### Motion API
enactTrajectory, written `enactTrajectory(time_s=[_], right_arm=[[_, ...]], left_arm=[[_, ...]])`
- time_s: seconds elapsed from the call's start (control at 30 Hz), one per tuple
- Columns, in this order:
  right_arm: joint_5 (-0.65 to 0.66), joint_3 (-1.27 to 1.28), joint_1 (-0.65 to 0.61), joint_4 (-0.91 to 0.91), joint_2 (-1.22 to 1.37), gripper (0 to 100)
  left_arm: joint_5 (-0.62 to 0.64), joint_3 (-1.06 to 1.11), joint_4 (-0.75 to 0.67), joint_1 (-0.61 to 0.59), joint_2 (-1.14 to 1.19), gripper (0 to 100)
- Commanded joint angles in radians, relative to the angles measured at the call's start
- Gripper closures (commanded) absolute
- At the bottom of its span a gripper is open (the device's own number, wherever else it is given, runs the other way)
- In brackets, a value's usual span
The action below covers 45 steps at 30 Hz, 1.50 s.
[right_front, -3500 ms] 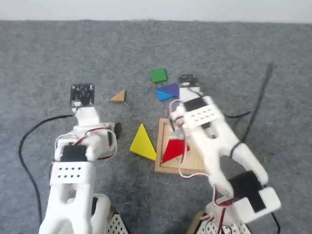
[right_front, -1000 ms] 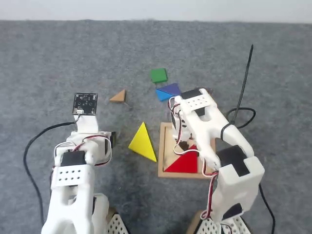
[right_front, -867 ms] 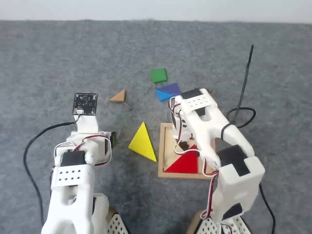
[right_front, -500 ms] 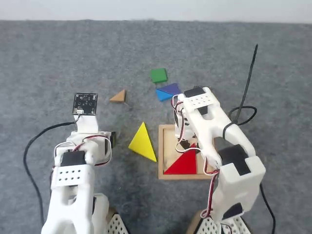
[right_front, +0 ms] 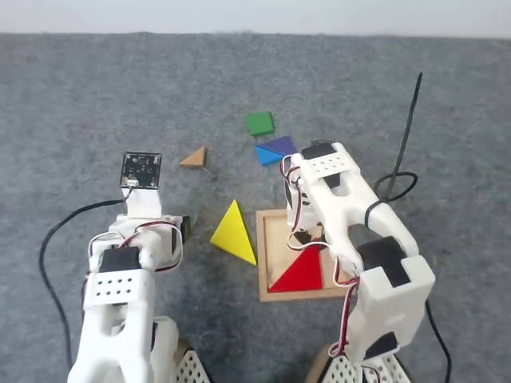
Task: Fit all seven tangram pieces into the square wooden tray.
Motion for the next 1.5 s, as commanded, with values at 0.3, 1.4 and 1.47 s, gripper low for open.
enactTrajectory(time_s=[0.3,1.4,1.47], right_arm=[[0.017,0.025,0.004,0.021,-0.398,99.2],[-0.313,0.624,-0.266,-0.41,-0.691,68.5],[-0.379,0.611,-0.266,-0.412,-0.67,63.4]], left_arm=[[-0.009,0.001,-0.018,-0.005,-0.023,78],[-0.011,0.002,-0.018,-0.005,-0.023,78],[-0.011,0.002,-0.018,-0.005,-0.023,78]])
